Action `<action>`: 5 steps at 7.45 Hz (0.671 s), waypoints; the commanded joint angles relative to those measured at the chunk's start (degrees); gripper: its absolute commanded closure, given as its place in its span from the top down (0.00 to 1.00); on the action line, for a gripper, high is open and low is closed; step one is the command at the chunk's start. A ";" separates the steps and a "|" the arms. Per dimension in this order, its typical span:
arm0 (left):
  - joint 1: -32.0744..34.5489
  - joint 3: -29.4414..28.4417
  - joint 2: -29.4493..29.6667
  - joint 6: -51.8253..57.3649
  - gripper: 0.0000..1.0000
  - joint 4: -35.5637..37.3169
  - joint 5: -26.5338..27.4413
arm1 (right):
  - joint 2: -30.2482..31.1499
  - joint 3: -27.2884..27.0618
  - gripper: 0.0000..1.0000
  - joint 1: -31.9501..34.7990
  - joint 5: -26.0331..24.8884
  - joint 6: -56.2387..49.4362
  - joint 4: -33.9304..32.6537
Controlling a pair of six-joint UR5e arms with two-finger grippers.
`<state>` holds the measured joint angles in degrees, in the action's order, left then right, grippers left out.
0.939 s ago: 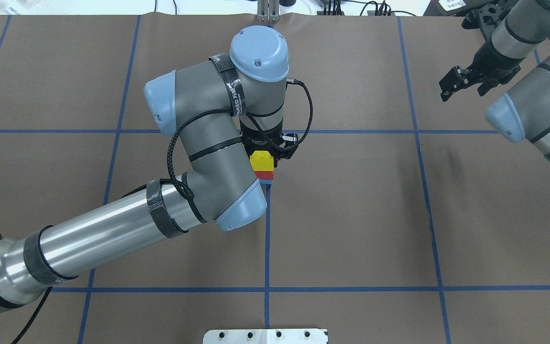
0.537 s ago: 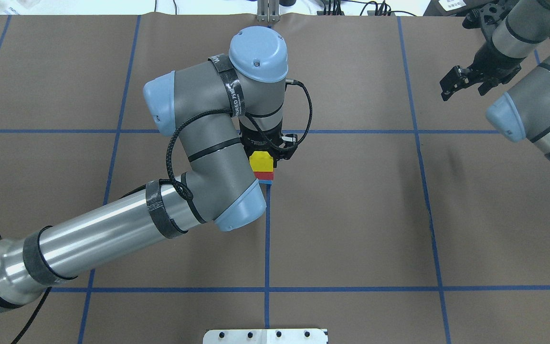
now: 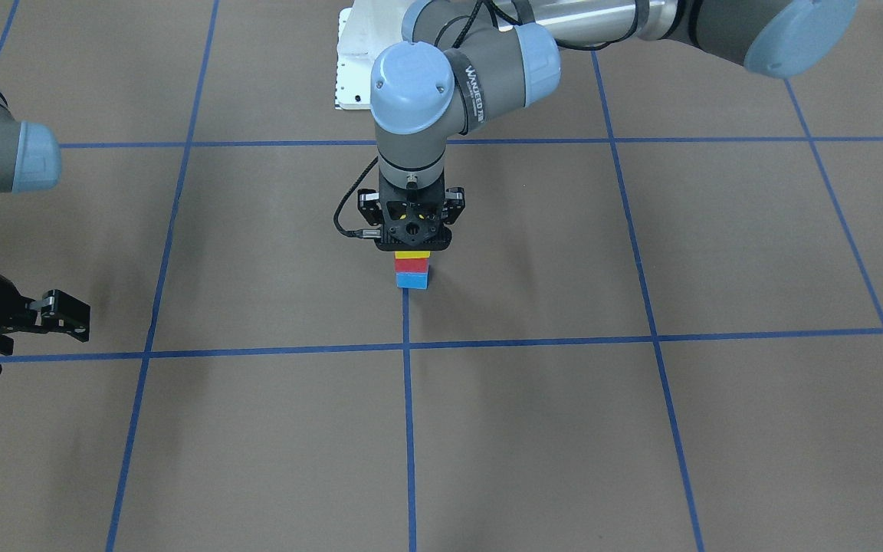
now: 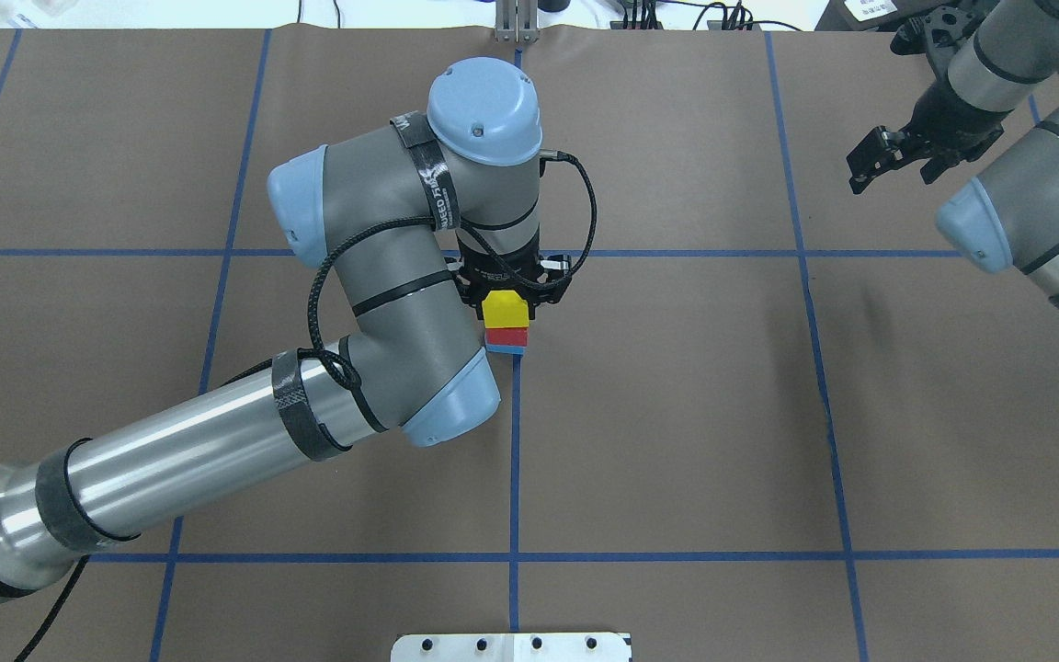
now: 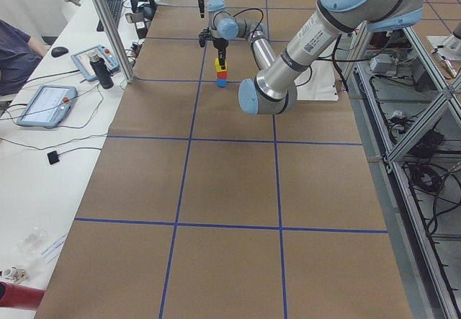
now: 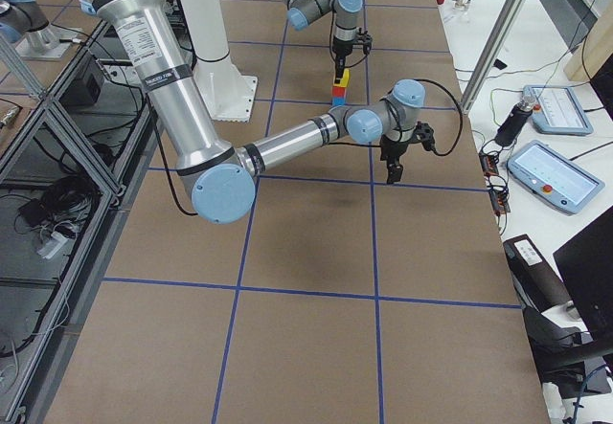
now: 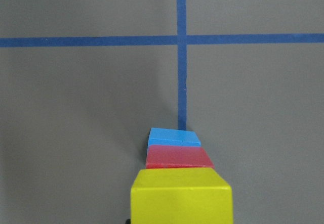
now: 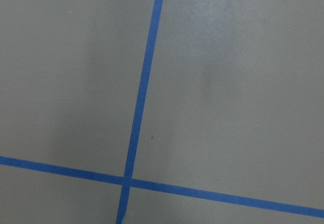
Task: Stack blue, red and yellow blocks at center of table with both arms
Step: 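Lower the yellow cube onto the red cube and open the left gripper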
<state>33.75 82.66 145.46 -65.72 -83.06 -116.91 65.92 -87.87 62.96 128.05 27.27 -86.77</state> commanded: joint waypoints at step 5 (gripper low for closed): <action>0.00 7.91 -2.63 -0.72 1.00 2.34 0.02 | -0.09 0.06 0.99 1.28 0.35 -0.55 -0.06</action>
<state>33.68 86.09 143.93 -66.65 -83.00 -116.90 65.90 -87.73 63.40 128.13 27.13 -86.83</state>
